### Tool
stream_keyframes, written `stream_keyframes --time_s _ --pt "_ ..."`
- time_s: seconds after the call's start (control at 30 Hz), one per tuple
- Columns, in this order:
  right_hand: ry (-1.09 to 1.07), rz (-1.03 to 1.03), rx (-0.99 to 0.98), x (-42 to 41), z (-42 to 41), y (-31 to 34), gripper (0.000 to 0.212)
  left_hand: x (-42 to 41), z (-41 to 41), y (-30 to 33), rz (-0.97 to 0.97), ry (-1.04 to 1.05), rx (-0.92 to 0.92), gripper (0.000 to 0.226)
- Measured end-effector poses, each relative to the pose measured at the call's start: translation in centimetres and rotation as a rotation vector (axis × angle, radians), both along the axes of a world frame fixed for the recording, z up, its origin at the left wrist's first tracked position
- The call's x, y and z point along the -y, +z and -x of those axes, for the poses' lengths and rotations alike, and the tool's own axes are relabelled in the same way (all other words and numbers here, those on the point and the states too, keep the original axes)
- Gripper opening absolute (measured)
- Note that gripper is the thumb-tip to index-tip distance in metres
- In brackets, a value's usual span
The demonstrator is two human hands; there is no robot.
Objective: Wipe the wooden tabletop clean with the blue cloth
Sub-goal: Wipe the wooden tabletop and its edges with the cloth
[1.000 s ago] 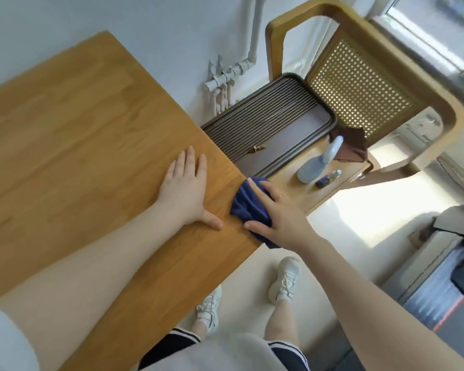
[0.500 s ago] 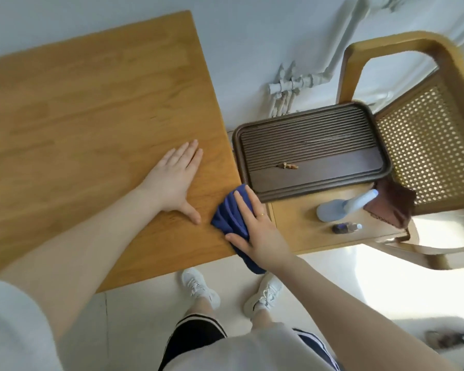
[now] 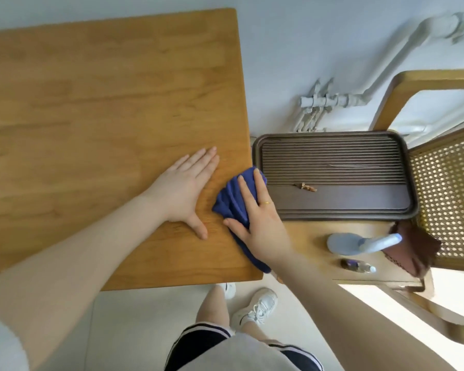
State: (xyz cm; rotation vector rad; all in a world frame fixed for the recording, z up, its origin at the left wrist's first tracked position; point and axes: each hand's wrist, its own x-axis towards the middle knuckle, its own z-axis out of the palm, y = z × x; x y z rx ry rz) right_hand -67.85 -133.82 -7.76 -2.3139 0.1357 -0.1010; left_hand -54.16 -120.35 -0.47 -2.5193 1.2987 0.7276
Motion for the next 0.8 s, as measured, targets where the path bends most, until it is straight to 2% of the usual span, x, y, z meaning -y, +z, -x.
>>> stream_keyframes --time_s 0.13,0.23,0.3,0.4,0.6,0.7,0.8 --pt "0.006 -0.012 -0.022 1.4 -2.7 1.1 0.079 0.2 -0.8 0.8 0.035 -0.014 -0.021 0.151" --pt "-0.102 -0.131 -0.067 2.9 -8.0 1.5 0.077 0.3 -2.2 1.7 0.038 -0.065 0.023 0.135" --pt "-0.152 -0.137 -0.08 3.7 -11.0 1.6 0.076 0.4 -3.8 2.4 0.032 -0.091 0.061 0.128" --pt "-0.153 -0.029 -0.1 3.5 -11.8 1.2 0.073 0.3 -6.4 2.4 0.057 -0.062 0.104 0.126" --pt "-0.164 0.318 -0.08 1.1 -9.4 1.8 0.063 2.7 -12.0 3.1 0.097 0.043 0.077 0.121" --pt "-0.183 0.408 -0.12 1.7 -12.3 2.8 0.067 3.8 -14.5 2.9 0.128 0.045 0.114 0.124" --pt "-0.232 0.44 -0.17 3.5 -18.5 3.2 0.065 4.6 -16.4 1.4 0.056 0.005 0.191 0.14"
